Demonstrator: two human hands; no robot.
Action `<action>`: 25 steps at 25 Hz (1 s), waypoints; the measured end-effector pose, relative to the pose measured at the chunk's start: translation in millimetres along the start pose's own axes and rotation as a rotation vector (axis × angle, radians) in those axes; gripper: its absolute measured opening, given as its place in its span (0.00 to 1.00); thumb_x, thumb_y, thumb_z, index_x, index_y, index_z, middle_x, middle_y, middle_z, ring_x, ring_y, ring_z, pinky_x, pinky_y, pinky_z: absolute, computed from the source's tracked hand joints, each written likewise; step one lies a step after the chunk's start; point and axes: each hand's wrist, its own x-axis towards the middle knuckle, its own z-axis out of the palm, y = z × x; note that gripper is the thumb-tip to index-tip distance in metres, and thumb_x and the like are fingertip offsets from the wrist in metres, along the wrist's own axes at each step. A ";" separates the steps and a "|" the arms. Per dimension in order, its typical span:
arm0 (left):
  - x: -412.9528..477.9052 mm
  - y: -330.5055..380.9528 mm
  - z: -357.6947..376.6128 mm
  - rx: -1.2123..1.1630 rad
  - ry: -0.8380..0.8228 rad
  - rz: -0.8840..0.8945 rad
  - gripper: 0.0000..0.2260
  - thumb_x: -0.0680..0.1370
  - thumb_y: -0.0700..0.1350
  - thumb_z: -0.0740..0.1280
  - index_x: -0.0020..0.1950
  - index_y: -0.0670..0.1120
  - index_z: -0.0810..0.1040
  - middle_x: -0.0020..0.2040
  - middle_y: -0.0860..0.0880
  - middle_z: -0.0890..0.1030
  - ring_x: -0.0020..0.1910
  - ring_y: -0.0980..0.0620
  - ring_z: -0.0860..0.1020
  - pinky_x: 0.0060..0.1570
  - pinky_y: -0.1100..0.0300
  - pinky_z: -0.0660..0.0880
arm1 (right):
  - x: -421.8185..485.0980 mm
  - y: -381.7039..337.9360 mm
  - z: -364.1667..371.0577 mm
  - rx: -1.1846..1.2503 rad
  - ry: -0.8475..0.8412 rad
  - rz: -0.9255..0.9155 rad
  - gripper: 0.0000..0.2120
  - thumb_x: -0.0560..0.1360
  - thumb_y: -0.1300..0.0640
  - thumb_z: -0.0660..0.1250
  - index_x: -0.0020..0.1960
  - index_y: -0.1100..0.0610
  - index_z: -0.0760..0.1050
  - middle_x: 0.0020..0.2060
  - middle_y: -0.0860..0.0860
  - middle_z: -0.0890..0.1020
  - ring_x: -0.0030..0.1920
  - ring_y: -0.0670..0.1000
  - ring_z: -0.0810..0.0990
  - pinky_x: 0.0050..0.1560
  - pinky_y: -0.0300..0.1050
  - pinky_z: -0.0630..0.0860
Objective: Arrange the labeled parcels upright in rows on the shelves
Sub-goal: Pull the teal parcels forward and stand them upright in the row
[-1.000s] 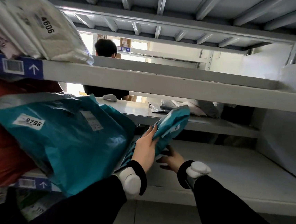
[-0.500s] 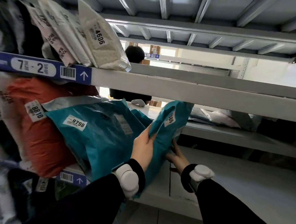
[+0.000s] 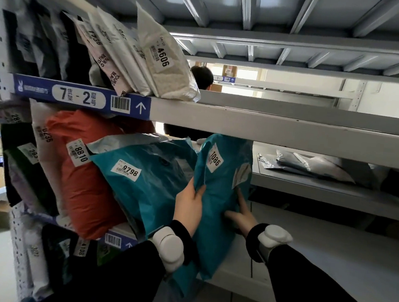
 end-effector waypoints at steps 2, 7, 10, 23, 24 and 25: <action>1.2 -4.2 -5.1 -0.012 0.017 -0.034 0.13 0.81 0.40 0.60 0.64 0.44 0.76 0.54 0.50 0.80 0.54 0.51 0.77 0.54 0.66 0.72 | 5.2 1.5 3.7 0.004 -0.004 0.004 0.49 0.60 0.57 0.66 0.76 0.43 0.48 0.74 0.52 0.64 0.71 0.54 0.67 0.72 0.55 0.65; 5.5 -15.3 -19.0 0.057 0.069 -0.066 0.13 0.81 0.42 0.60 0.65 0.43 0.75 0.60 0.46 0.80 0.59 0.48 0.76 0.57 0.64 0.69 | 13.6 -0.2 12.7 -0.149 -0.009 0.013 0.46 0.62 0.56 0.68 0.76 0.51 0.52 0.73 0.55 0.65 0.72 0.54 0.65 0.73 0.46 0.62; 6.3 -20.0 -26.6 0.111 0.082 -0.099 0.14 0.81 0.43 0.60 0.66 0.41 0.72 0.63 0.43 0.78 0.63 0.44 0.75 0.58 0.62 0.67 | 19.8 1.9 13.4 -0.239 -0.016 0.010 0.39 0.70 0.61 0.69 0.76 0.54 0.54 0.73 0.55 0.65 0.72 0.54 0.65 0.69 0.40 0.61; -4.4 -27.3 -40.9 0.098 0.079 -0.260 0.11 0.78 0.47 0.65 0.59 0.47 0.70 0.61 0.43 0.79 0.61 0.42 0.77 0.64 0.46 0.73 | 27.5 9.2 30.8 -0.325 -0.069 0.023 0.42 0.66 0.37 0.70 0.73 0.54 0.62 0.72 0.52 0.67 0.71 0.53 0.68 0.73 0.48 0.64; -7.4 -27.2 -40.7 0.100 0.073 -0.260 0.11 0.78 0.47 0.65 0.59 0.48 0.70 0.62 0.43 0.79 0.61 0.42 0.77 0.64 0.46 0.73 | 28.2 10.1 30.9 -0.332 -0.067 0.024 0.42 0.66 0.38 0.71 0.73 0.54 0.62 0.72 0.52 0.67 0.71 0.53 0.68 0.73 0.48 0.64; -10.7 -25.9 -40.1 0.101 0.068 -0.259 0.11 0.78 0.46 0.66 0.59 0.48 0.69 0.62 0.44 0.78 0.60 0.43 0.77 0.63 0.46 0.73 | 28.0 10.2 30.8 -0.335 -0.068 0.022 0.42 0.66 0.37 0.71 0.73 0.54 0.62 0.72 0.52 0.67 0.71 0.54 0.68 0.73 0.49 0.64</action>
